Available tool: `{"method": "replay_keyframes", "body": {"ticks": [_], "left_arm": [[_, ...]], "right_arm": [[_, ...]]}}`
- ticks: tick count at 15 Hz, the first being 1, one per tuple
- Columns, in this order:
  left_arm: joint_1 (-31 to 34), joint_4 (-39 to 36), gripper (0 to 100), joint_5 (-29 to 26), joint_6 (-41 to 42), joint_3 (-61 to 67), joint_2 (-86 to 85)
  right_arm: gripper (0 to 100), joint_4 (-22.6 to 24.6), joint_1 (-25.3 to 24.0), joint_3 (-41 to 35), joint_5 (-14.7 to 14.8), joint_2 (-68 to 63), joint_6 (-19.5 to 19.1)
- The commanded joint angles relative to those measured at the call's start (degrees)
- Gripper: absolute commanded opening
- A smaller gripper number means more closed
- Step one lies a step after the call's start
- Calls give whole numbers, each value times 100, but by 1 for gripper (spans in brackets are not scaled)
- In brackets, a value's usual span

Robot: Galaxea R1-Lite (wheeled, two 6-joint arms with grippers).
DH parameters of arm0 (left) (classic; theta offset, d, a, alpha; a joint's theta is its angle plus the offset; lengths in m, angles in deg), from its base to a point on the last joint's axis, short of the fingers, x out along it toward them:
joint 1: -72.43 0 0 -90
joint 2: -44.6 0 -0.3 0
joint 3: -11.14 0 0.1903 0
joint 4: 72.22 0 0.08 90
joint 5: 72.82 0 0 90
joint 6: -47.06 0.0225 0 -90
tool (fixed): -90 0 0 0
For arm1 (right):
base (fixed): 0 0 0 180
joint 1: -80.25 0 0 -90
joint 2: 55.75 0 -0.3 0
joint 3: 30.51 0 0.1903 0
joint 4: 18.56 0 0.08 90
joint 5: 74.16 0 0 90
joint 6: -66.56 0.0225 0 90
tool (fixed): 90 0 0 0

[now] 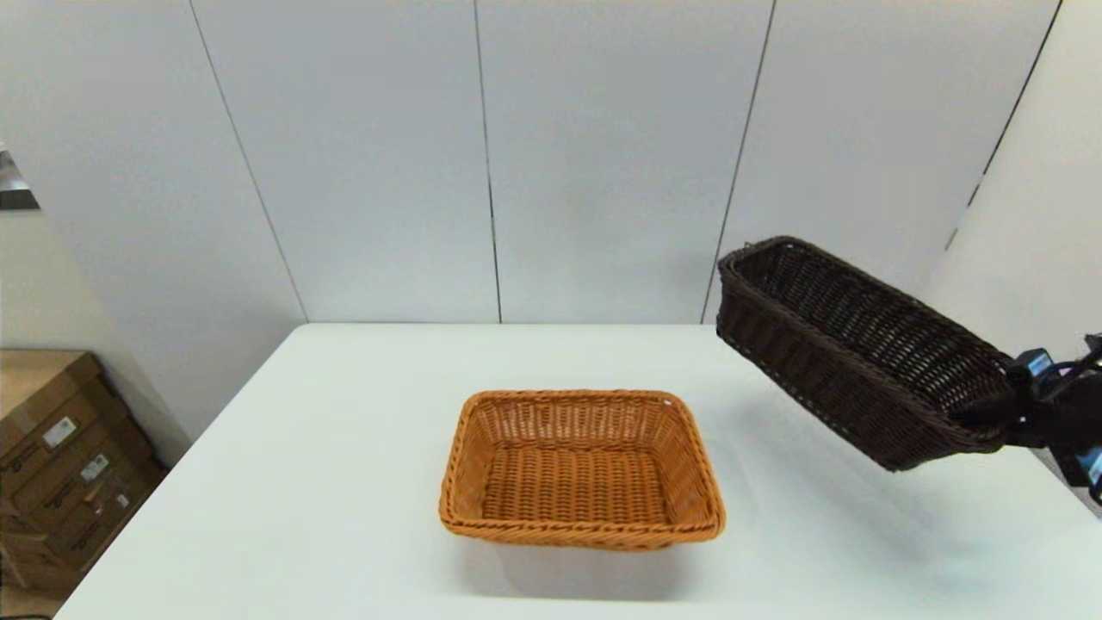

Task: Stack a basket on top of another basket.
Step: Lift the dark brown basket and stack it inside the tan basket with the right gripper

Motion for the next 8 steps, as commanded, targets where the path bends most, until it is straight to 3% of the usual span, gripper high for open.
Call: {"method": "replay_keyframes", "body": {"ticks": [1,2,5,8], "left_arm": [[6,6,100,3,-3,1,-11],[6,6,100,3,-3,1,-11],[-3,6,100,3,-3,1,-11],[6,6,100,3,-3,1,-11]], "right_arm": [[0,-214,-469,-44,-291,666,-346],[0,-223,-645,-44,-273,736,-434],[0,-838,-1312,26,-299,850,-1497],[0,-944,-1963,228,-220,850,-1620]]}}
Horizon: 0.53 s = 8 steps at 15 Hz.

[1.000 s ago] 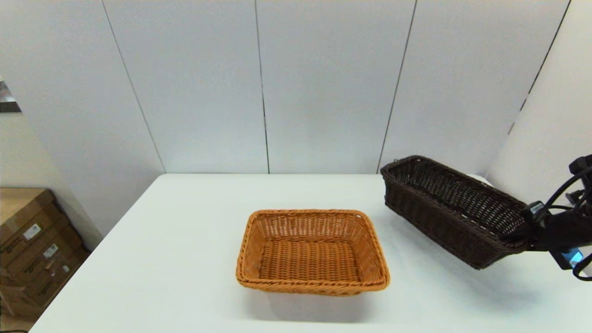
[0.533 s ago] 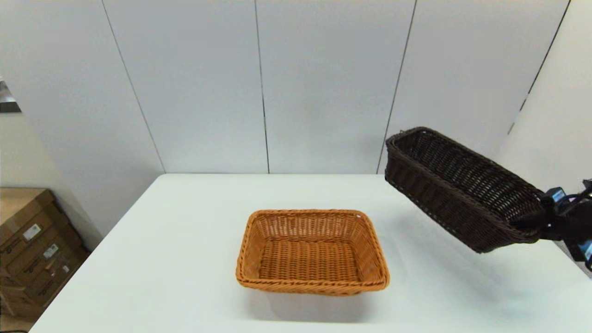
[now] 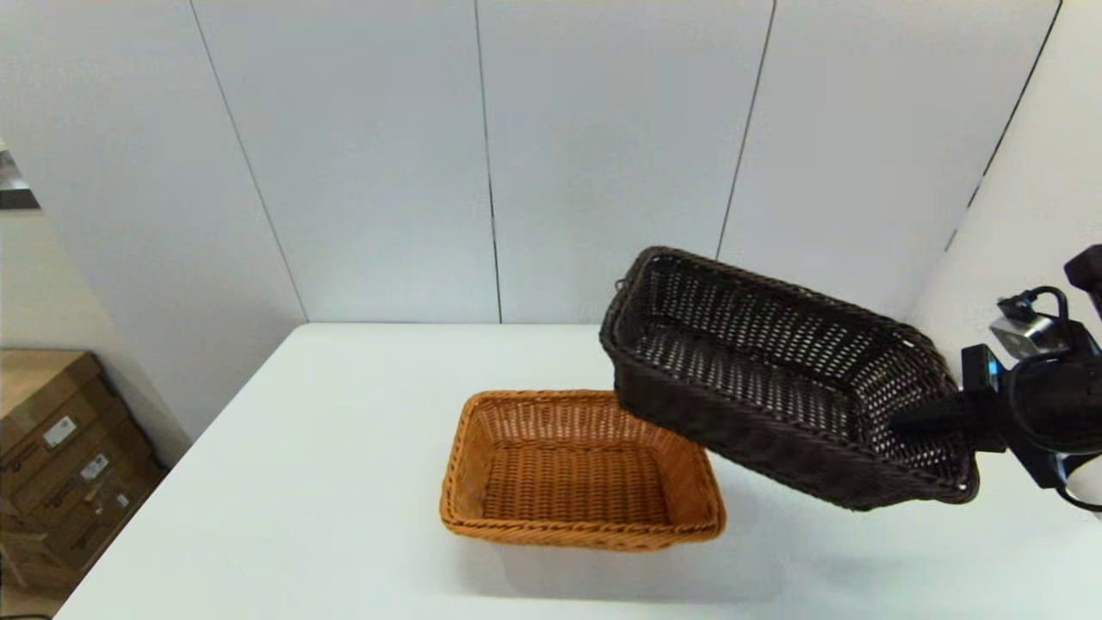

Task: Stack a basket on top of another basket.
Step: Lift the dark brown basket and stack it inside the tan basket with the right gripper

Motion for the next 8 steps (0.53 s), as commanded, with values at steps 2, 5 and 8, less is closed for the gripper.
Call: {"method": "replay_keyframes", "body": {"ticks": [2,5,8], "left_arm": [[-3,4,100,-2,-6,1,-11],[6,4,100,7,-15,1,-11],[-3,4,100,7,-41,1,-11]], "right_arm": [[0,-461,-957,470,242,-12,-522],[0,-504,-1274,813,514,-372,-654],[0,-496,-1634,1059,549,-724,-680]]}}
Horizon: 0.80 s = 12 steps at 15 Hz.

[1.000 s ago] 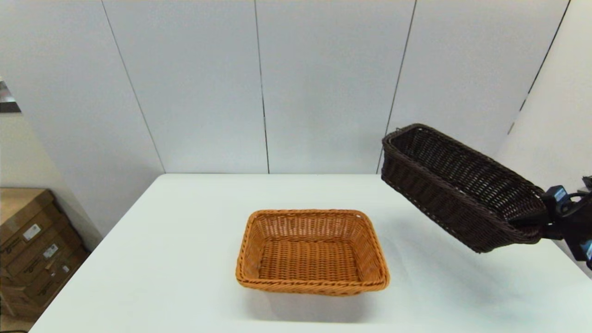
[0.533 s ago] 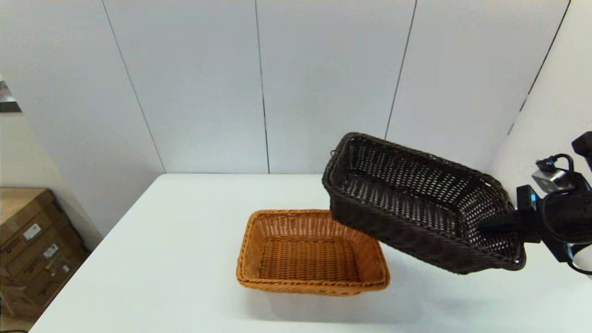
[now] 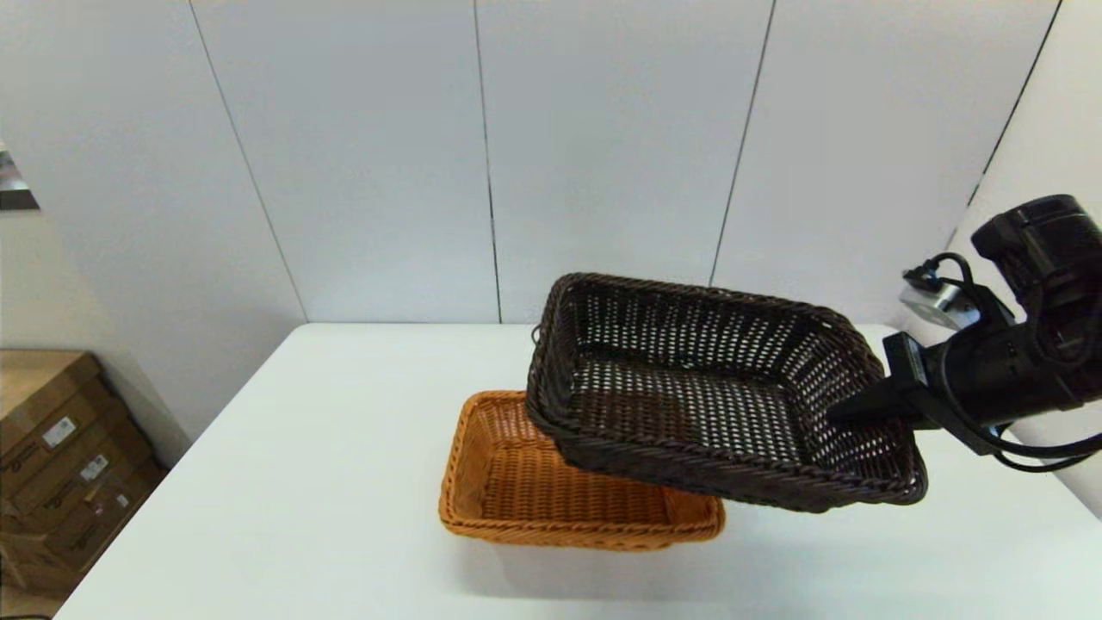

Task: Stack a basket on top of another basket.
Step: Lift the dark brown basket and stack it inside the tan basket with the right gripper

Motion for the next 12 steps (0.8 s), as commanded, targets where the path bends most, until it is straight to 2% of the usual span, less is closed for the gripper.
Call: {"method": "replay_keyframes", "body": {"ticks": [1,4,7,10,12], "left_arm": [[-4,6,100,3,-11,1,-11],[-4,6,100,3,-11,1,-11],[-4,6,100,3,-19,1,-11],[5,6,100,3,-19,1,-11],[-4,6,100,3,-19,1,-11]], "right_arm": [[0,-25,-443,494,115,-669,12],[0,-34,-724,1065,282,-1284,21],[0,-263,-988,1654,282,-1829,39],[0,-412,-1225,1838,317,-1970,47],[0,-430,-1348,1830,519,-2066,30]]}}
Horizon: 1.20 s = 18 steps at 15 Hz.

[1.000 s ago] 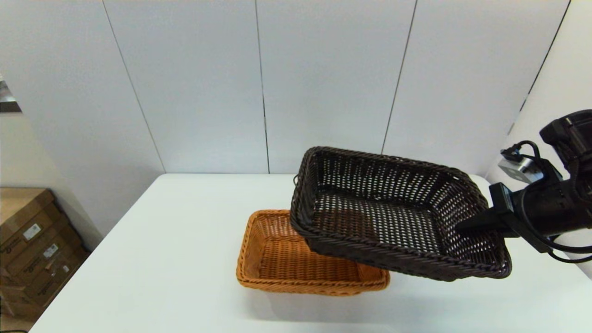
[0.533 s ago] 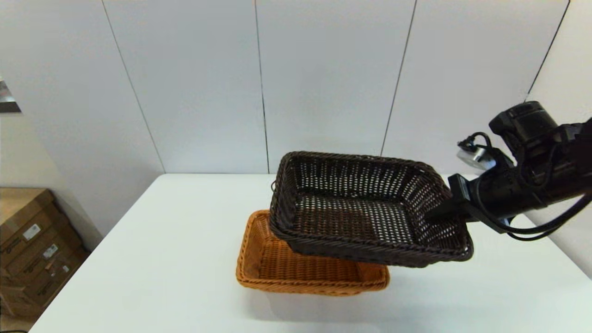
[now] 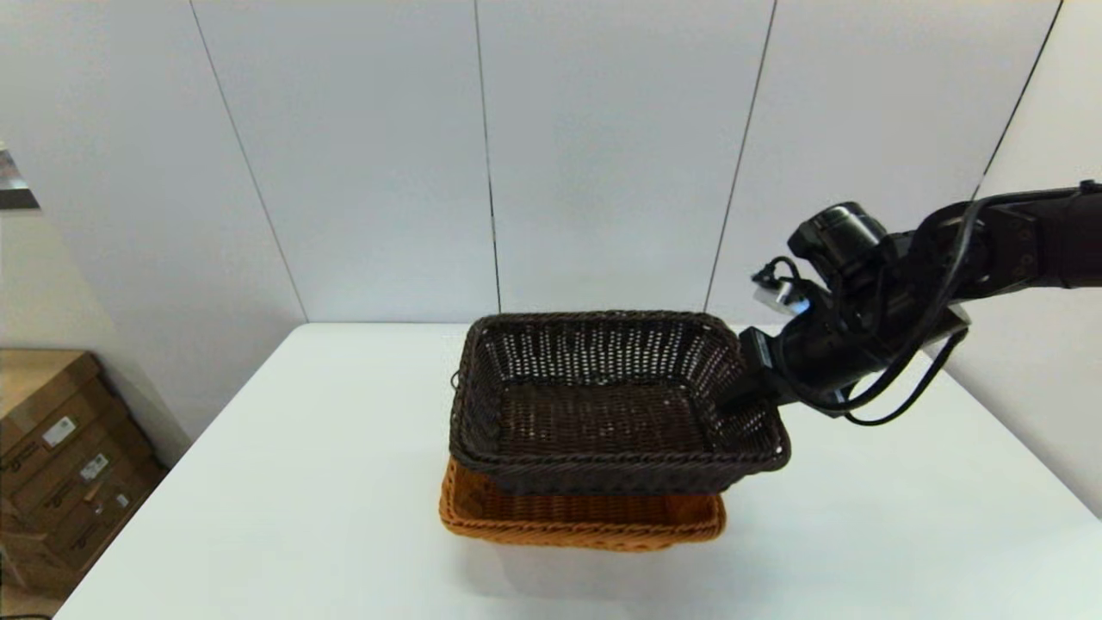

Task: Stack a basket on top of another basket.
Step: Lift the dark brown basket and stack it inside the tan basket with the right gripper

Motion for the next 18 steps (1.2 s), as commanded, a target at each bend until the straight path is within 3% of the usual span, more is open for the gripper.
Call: {"method": "replay_keyframes", "body": {"ticks": [1,8,18], "left_arm": [[5,6,100,3,-6,1,-11],[-4,6,100,3,-6,1,-11],[-4,6,100,3,-6,1,-11]], "right_arm": [[0,-32,-207,52,185,-313,5],[0,-32,-436,114,185,-427,76],[0,-58,-497,439,177,-286,480]]}}
